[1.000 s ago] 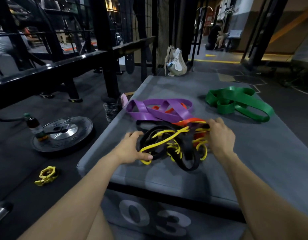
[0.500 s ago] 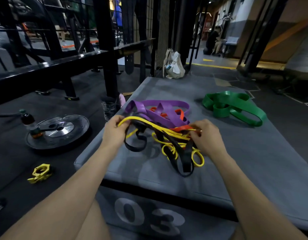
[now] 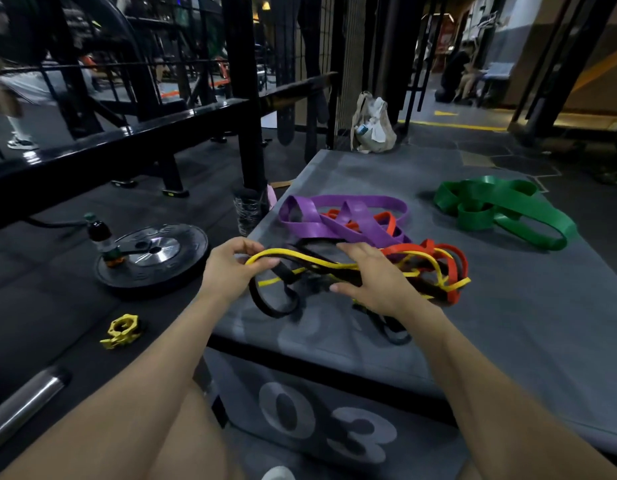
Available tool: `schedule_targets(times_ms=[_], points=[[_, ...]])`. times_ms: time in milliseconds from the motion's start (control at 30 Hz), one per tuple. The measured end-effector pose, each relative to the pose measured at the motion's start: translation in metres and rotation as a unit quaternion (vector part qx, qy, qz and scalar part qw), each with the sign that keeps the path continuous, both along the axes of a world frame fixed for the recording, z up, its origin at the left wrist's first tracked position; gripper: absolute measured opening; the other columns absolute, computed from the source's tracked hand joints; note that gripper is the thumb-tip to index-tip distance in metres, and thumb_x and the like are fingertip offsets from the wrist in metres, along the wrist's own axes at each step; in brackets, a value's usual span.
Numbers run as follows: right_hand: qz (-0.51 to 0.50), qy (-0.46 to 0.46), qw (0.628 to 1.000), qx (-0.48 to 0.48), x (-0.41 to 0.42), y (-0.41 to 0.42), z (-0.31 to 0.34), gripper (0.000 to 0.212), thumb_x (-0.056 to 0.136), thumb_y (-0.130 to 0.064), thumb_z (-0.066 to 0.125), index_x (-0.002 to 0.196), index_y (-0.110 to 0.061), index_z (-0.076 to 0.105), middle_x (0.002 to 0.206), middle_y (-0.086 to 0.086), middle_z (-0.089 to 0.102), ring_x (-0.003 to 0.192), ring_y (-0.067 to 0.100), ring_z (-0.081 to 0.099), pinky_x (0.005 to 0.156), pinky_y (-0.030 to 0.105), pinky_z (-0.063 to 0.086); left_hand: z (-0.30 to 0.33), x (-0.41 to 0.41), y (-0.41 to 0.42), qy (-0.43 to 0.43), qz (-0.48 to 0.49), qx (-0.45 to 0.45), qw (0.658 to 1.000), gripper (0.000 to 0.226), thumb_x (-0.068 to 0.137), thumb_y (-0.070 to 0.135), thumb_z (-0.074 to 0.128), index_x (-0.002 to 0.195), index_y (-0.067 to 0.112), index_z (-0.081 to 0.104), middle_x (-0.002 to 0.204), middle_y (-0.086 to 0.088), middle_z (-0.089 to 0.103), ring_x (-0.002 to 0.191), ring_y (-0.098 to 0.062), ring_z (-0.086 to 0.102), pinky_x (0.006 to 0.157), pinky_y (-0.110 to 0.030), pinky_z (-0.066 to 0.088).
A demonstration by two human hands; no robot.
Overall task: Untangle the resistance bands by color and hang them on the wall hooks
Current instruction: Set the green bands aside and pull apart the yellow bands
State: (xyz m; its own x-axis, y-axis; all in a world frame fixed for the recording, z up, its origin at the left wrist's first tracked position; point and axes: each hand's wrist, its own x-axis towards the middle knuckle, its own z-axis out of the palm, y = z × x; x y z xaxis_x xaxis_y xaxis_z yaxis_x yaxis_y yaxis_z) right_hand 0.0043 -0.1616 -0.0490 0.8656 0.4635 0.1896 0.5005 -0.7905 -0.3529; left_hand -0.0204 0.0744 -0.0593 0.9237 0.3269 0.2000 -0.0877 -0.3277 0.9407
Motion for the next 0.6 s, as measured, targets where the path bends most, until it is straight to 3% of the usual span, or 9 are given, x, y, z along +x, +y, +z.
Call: schedule_targets(times_ms=[100, 200, 267, 333, 400, 500, 600], points=[[0.039, 0.042, 0.998, 0.001, -0.006, 0.015, 0.003, 0.061, 0.088, -0.04, 0.059, 0.14, -0.015, 0.039, 0.139, 0.005, 0.047, 0.129, 0.02, 0.043, 0.108, 0.032, 0.034, 0.0, -0.003, 0.003, 0.007, -0.043, -0.023, 0.999, 0.022, 0.071, 0.002, 0.077, 0.077, 0.019, 0.064, 0.076, -0.001, 0.067, 0.064, -0.006, 0.064, 0.066, -0.016, 0.052], [0.021, 0.066, 0.996, 0.048, -0.004, 0.021, 0.003, 0.034, 0.092, -0.038, 0.05, 0.116, -0.017, 0.062, 0.116, 0.006, 0.065, 0.109, 0.023, 0.058, 0.095, 0.039, 0.046, -0.005, -0.005, 0.008, 0.039, -0.103, -0.049, 0.993, 0.033, 0.073, -0.022, 0.061, 0.073, 0.01, 0.057, 0.091, -0.008, 0.065, 0.08, -0.018, 0.063, 0.068, -0.018, 0.053], [-0.019, 0.057, 0.994, 0.09, 0.0, 0.023, 0.002, 0.032, 0.095, -0.037, 0.043, 0.091, -0.014, 0.065, 0.096, 0.008, 0.069, 0.094, 0.028, 0.062, 0.083, 0.04, 0.048, -0.008, -0.01, 0.012, 0.082, -0.147, -0.016, 0.986, 0.039, 0.07, -0.03, 0.054, 0.068, 0.009, 0.052, 0.102, -0.005, 0.06, 0.08, -0.009, 0.06, 0.063, -0.013, 0.052], [-0.049, 0.033, 0.993, 0.101, 0.002, 0.027, 0.001, 0.035, 0.095, -0.039, 0.044, 0.081, -0.013, 0.063, 0.079, 0.006, 0.067, 0.079, 0.028, 0.062, 0.072, 0.036, 0.048, -0.012, -0.014, 0.018, 0.102, -0.179, 0.038, 0.978, 0.039, 0.068, -0.029, 0.056, 0.065, 0.009, 0.052, 0.106, 0.002, 0.058, 0.082, -0.005, 0.06, 0.066, -0.014, 0.05], [-0.043, 0.005, 0.994, 0.102, 0.003, 0.035, 0.0, 0.032, 0.091, -0.041, 0.052, 0.099, -0.013, 0.066, 0.093, 0.007, 0.068, 0.089, 0.026, 0.063, 0.078, 0.036, 0.05, -0.016, -0.016, 0.024, 0.101, -0.197, 0.068, 0.973, 0.039, 0.065, -0.029, 0.057, 0.064, 0.01, 0.054, 0.111, 0.003, 0.057, 0.091, -0.008, 0.06, 0.074, -0.018, 0.05], [0.007, 0.032, 0.998, 0.056, 0.006, 0.053, -0.003, 0.06, 0.083, -0.043, 0.064, 0.134, -0.015, 0.047, 0.134, 0.007, 0.052, 0.124, 0.023, 0.049, 0.103, 0.036, 0.041, -0.019, -0.018, 0.028, 0.095, -0.215, 0.063, 0.97, 0.039, 0.066, -0.03, 0.056, 0.064, 0.009, 0.056, 0.113, 0.0, 0.057, 0.096, -0.012, 0.06, 0.081, -0.018, 0.049], [0.039, 0.079, 0.996, -0.031, 0.008, 0.064, -0.01, 0.068, 0.078, -0.044, 0.07, 0.136, -0.018, 0.045, 0.126, 0.004, 0.053, 0.12, 0.022, 0.049, 0.1, 0.034, 0.041, -0.023, -0.017, 0.031, 0.08, -0.213, 0.084, 0.97, 0.041, 0.07, -0.029, 0.054, 0.063, 0.011, 0.058, 0.11, -0.002, 0.059, 0.092, -0.009, 0.061, 0.08, -0.012, 0.048]])
